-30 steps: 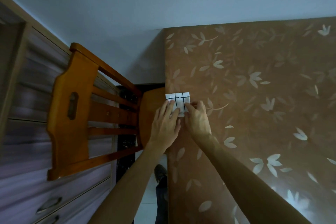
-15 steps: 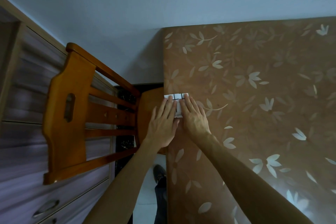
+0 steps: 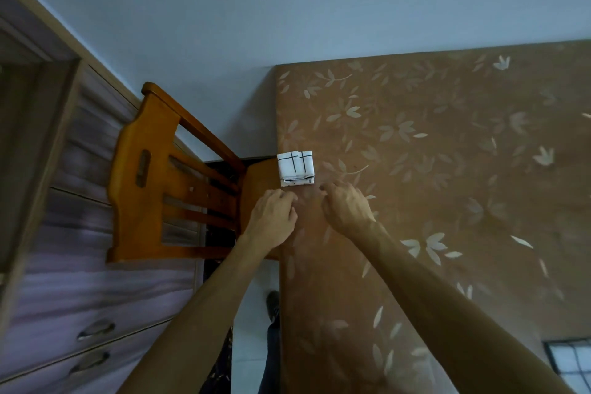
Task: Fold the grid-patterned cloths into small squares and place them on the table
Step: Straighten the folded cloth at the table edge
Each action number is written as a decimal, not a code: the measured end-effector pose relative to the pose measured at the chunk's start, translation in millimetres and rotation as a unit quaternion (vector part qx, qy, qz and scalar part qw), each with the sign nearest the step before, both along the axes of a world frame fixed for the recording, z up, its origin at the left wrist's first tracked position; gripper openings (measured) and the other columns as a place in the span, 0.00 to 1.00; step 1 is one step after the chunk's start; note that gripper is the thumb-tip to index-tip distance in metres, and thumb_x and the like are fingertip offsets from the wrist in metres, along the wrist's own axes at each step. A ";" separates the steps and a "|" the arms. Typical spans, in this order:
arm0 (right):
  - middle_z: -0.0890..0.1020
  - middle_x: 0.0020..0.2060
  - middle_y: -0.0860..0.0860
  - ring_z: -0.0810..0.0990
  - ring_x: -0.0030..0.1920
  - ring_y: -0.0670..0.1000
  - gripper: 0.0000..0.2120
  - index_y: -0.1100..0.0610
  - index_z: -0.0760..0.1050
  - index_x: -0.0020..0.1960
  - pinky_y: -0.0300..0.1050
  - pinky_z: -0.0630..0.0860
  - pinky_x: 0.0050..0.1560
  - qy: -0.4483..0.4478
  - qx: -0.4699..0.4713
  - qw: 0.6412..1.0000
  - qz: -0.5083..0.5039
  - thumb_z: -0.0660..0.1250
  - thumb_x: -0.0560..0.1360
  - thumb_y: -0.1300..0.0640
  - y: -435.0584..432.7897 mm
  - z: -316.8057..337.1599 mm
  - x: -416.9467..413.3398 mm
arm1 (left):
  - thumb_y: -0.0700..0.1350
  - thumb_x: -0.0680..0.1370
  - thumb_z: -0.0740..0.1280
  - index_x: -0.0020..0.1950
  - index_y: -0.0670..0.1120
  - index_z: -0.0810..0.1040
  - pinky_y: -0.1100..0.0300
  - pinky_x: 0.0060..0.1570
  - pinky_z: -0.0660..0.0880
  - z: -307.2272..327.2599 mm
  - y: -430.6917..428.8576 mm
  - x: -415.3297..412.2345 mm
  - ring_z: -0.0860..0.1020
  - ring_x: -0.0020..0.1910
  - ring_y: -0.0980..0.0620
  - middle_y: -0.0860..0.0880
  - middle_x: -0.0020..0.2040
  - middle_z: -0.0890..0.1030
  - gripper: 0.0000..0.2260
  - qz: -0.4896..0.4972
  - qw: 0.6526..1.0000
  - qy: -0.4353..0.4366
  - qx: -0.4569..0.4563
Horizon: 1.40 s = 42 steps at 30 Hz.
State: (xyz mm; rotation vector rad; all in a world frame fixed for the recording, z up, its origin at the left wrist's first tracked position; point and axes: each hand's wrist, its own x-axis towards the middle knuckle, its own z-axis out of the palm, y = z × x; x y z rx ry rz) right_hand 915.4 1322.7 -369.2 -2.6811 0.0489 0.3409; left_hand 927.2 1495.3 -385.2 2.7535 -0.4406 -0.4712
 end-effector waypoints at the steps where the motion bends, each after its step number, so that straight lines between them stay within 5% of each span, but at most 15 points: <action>1: 0.82 0.57 0.56 0.80 0.58 0.61 0.15 0.60 0.79 0.60 0.52 0.75 0.55 0.013 -0.003 1.000 -0.003 0.59 0.77 0.63 -5.8 6.3 -14.2 | 0.44 0.82 0.62 0.65 0.45 0.77 0.52 0.61 0.74 6.8 -0.9 -10.5 0.74 0.63 0.46 0.45 0.61 0.79 0.13 0.001 1.000 0.011 0.013; 9: 0.82 0.60 0.57 0.82 0.58 0.60 0.18 0.56 0.77 0.65 0.51 0.79 0.54 0.068 -0.007 0.998 0.017 0.59 0.77 0.60 -52.6 22.1 -124.6 | 0.43 0.81 0.64 0.64 0.46 0.78 0.53 0.51 0.79 47.4 -13.5 -115.7 0.81 0.55 0.47 0.46 0.58 0.83 0.12 0.034 0.997 0.057 0.042; 19: 0.84 0.56 0.57 0.83 0.56 0.60 0.17 0.55 0.77 0.63 0.54 0.81 0.54 0.062 -0.002 0.998 -0.021 0.60 0.77 0.59 -91.5 25.6 -231.4 | 0.46 0.82 0.62 0.65 0.48 0.77 0.54 0.51 0.79 70.7 -38.7 -209.3 0.81 0.57 0.48 0.48 0.61 0.81 0.12 -0.011 0.991 0.092 0.096; 30: 0.82 0.60 0.57 0.82 0.56 0.58 0.18 0.56 0.75 0.68 0.45 0.76 0.49 0.076 -0.018 0.990 -0.113 0.59 0.79 0.60 -129.4 32.3 -382.3 | 0.42 0.81 0.65 0.62 0.47 0.79 0.60 0.56 0.73 43.7 -91.6 -310.6 0.80 0.60 0.48 0.47 0.59 0.83 0.11 -0.061 0.991 0.122 -0.010; 42: 0.84 0.57 0.56 0.82 0.56 0.57 0.17 0.56 0.78 0.64 0.51 0.80 0.55 0.064 -0.010 0.978 -0.201 0.62 0.77 0.59 -251.4 15.8 -450.5 | 0.40 0.81 0.64 0.62 0.46 0.80 0.64 0.49 0.70 38.8 -205.4 -354.4 0.79 0.57 0.51 0.48 0.58 0.82 0.11 -0.096 0.984 0.138 -0.051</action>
